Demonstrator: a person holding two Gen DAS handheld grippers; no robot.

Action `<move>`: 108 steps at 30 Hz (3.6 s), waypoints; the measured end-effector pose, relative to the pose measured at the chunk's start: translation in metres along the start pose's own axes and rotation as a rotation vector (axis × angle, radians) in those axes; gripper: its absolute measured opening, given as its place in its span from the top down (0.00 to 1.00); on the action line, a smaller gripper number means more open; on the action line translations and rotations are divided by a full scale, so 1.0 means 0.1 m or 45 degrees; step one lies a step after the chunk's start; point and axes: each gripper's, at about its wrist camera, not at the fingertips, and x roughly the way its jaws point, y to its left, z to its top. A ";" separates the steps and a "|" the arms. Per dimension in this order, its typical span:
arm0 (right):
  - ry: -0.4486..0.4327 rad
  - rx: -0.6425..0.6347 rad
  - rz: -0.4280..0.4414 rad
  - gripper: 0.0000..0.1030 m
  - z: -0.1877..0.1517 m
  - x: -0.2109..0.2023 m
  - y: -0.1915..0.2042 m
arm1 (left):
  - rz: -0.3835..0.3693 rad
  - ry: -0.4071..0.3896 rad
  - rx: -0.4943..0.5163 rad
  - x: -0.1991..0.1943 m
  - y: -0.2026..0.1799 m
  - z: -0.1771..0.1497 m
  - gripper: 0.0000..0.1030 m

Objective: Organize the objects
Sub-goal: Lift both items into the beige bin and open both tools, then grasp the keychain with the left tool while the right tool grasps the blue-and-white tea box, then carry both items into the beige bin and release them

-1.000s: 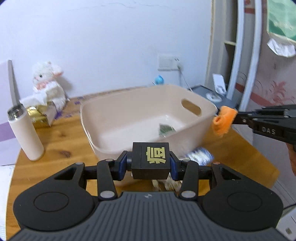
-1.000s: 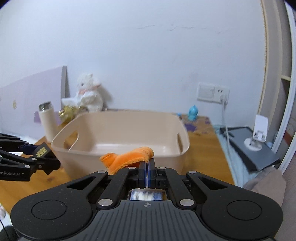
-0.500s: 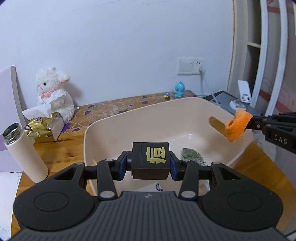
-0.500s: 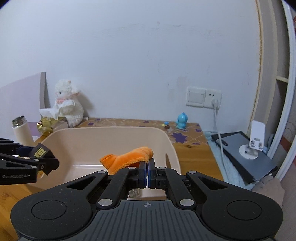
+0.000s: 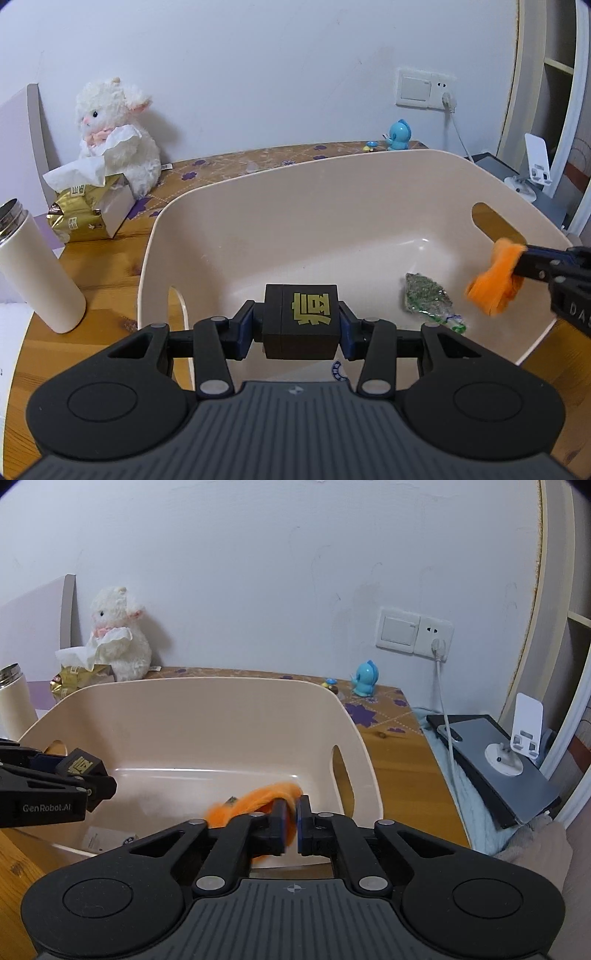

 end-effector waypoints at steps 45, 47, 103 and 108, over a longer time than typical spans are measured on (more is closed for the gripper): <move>0.202 -0.055 0.116 0.18 -0.92 -0.30 -0.04 | -0.032 0.217 0.049 -0.31 -0.08 -1.11 0.15; 0.208 -0.045 0.122 0.18 -0.92 -0.25 -0.03 | -0.035 0.229 0.043 -0.26 -0.07 -1.13 0.18; -0.065 -0.023 0.095 0.59 -0.42 -1.12 -0.09 | -0.163 -0.076 0.049 -1.21 0.02 -0.82 0.87; -0.154 -0.038 0.077 0.59 -0.19 -1.23 -0.12 | -0.144 -0.169 0.036 -1.37 0.06 -0.60 0.87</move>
